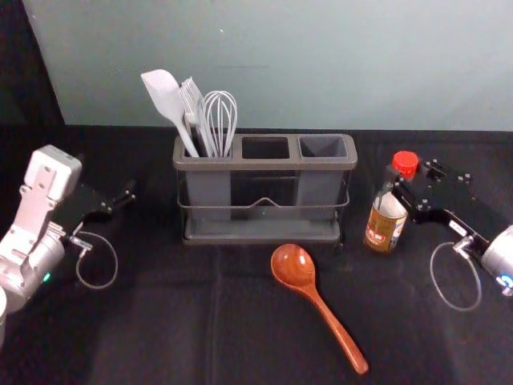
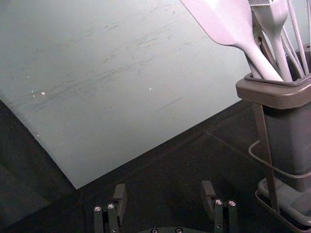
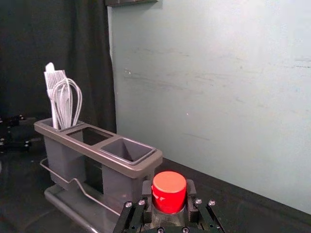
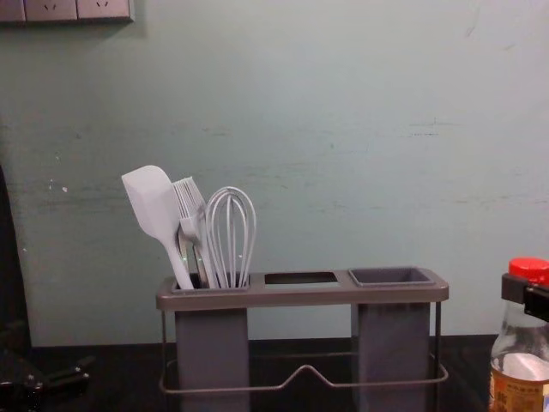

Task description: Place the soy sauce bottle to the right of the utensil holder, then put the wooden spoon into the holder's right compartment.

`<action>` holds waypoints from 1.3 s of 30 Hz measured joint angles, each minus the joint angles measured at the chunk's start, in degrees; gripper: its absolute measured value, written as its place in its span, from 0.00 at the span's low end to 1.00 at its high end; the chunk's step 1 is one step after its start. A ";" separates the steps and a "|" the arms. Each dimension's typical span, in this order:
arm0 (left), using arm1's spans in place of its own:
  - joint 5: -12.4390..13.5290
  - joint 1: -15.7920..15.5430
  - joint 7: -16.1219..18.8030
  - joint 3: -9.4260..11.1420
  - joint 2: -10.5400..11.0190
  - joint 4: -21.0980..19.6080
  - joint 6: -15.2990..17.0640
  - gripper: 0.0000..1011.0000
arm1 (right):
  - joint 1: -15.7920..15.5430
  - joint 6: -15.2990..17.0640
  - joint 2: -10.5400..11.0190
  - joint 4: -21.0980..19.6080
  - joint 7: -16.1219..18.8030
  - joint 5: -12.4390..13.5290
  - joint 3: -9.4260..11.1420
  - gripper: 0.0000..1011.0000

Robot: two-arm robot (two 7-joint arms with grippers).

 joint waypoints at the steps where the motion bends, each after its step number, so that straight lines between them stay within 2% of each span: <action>1: 0.00 0.00 0.00 0.00 0.00 0.00 0.00 0.99 | 0.19 0.00 -0.11 0.23 0.05 -0.02 -0.02 0.39; 14: 0.00 0.00 0.00 0.00 0.00 0.00 0.00 0.99 | 1.21 -1.68 -0.91 2.07 1.21 -0.38 -0.03 0.39; 31: 0.00 0.00 0.00 0.00 0.00 0.00 0.00 0.99 | 2.75 -1.78 -1.67 3.66 1.55 -0.76 -0.33 0.39; 39: 0.00 0.00 0.00 0.00 0.00 0.00 0.00 0.99 | 5.27 -1.44 -2.48 6.20 1.95 -1.28 -1.44 0.39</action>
